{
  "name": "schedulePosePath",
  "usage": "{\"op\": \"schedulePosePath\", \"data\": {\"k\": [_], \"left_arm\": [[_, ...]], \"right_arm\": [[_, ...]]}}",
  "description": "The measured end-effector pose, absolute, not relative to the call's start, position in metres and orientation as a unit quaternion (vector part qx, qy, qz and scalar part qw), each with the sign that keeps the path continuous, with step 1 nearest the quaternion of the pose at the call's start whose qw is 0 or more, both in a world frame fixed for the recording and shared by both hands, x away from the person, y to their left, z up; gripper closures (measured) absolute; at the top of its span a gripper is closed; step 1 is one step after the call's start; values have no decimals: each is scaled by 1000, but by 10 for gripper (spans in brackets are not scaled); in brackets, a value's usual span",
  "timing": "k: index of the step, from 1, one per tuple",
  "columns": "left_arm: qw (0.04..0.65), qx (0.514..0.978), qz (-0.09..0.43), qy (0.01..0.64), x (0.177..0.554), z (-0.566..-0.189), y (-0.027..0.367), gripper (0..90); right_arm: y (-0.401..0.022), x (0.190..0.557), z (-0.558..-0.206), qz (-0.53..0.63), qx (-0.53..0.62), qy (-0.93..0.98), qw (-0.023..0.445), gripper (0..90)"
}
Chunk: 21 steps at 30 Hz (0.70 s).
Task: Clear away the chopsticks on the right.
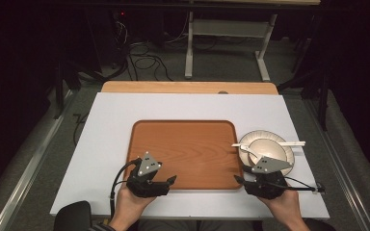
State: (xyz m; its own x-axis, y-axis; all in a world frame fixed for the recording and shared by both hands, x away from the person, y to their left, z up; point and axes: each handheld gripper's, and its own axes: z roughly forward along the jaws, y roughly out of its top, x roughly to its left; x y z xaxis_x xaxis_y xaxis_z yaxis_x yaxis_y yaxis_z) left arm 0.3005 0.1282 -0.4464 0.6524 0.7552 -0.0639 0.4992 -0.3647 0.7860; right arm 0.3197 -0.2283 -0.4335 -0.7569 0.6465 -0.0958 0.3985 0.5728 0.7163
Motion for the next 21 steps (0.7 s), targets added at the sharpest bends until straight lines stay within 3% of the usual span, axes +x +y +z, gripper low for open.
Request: {"op": "schedulePosePath", "data": {"k": [21], "left_arm": [[403, 820, 149, 378, 301, -448, 125, 336]], "right_arm": [[-230, 318, -432, 347, 283, 876, 178, 576]]}}
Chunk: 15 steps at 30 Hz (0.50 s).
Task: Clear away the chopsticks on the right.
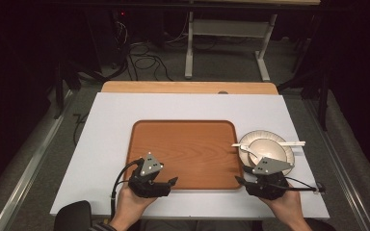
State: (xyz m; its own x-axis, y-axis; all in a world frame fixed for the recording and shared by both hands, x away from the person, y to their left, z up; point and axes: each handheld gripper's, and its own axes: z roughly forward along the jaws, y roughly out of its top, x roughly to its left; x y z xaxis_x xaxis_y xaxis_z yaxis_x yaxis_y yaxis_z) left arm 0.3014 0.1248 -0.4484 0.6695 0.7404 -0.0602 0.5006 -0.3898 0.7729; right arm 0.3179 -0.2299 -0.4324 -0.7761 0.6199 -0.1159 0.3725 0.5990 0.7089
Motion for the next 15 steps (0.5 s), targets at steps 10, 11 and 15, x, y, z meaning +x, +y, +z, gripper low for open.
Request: {"op": "schedulePosePath", "data": {"k": [10, 11, 15], "left_arm": [[403, 820, 148, 378, 301, -448, 125, 335], [403, 820, 148, 378, 300, -448, 125, 336], [403, 820, 149, 378, 301, -448, 125, 335]], "right_arm": [[-237, 316, -424, 363, 279, 871, 181, 551], [-237, 316, -424, 362, 278, 871, 181, 550], [-237, 316, -422, 364, 277, 872, 177, 542]]}}
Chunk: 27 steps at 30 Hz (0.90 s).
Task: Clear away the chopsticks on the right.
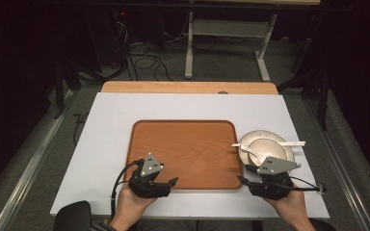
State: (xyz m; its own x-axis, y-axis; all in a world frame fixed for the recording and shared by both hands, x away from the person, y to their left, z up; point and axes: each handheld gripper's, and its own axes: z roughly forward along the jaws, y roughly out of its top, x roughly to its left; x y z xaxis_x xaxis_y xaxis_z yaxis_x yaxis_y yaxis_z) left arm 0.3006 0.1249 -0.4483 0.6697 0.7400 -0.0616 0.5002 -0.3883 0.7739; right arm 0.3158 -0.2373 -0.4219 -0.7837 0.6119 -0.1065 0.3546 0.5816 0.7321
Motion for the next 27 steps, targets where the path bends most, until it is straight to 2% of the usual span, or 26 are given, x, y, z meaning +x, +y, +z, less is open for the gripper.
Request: {"op": "schedulePosePath", "data": {"k": [11, 21, 27], "left_arm": [[406, 816, 150, 383, 301, -448, 127, 336], [407, 814, 152, 385, 302, -447, 128, 336], [408, 813, 151, 386, 302, -447, 128, 336]], "right_arm": [[-256, 324, -398, 378, 292, 858, 190, 526], [-280, 348, -376, 336, 323, 862, 200, 627], [-294, 368, -365, 312, 330, 864, 217, 658]]}}
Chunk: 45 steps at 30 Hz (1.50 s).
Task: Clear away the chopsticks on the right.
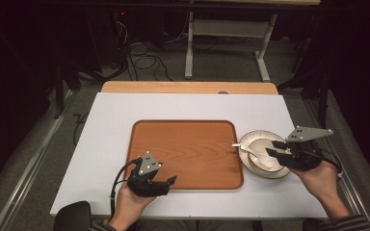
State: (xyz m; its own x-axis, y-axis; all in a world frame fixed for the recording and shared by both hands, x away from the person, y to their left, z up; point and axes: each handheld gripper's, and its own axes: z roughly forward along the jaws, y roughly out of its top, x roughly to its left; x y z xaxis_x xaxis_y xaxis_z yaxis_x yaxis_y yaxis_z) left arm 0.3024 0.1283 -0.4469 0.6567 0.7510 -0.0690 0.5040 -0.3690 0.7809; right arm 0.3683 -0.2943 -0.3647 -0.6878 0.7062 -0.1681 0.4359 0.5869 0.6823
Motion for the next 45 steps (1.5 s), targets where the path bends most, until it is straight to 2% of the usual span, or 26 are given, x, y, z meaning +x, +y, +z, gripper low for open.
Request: {"op": "schedulePosePath", "data": {"k": [10, 27, 45], "left_arm": [[408, 813, 150, 386, 303, -447, 128, 335], [407, 809, 155, 395, 302, -447, 132, 336], [402, 811, 153, 397, 304, -450, 129, 336]], "right_arm": [[-317, 408, -356, 301, 361, 859, 201, 682], [-335, 458, -376, 221, 395, 875, 173, 727], [-347, 474, -402, 151, 413, 887, 143, 722]]}}
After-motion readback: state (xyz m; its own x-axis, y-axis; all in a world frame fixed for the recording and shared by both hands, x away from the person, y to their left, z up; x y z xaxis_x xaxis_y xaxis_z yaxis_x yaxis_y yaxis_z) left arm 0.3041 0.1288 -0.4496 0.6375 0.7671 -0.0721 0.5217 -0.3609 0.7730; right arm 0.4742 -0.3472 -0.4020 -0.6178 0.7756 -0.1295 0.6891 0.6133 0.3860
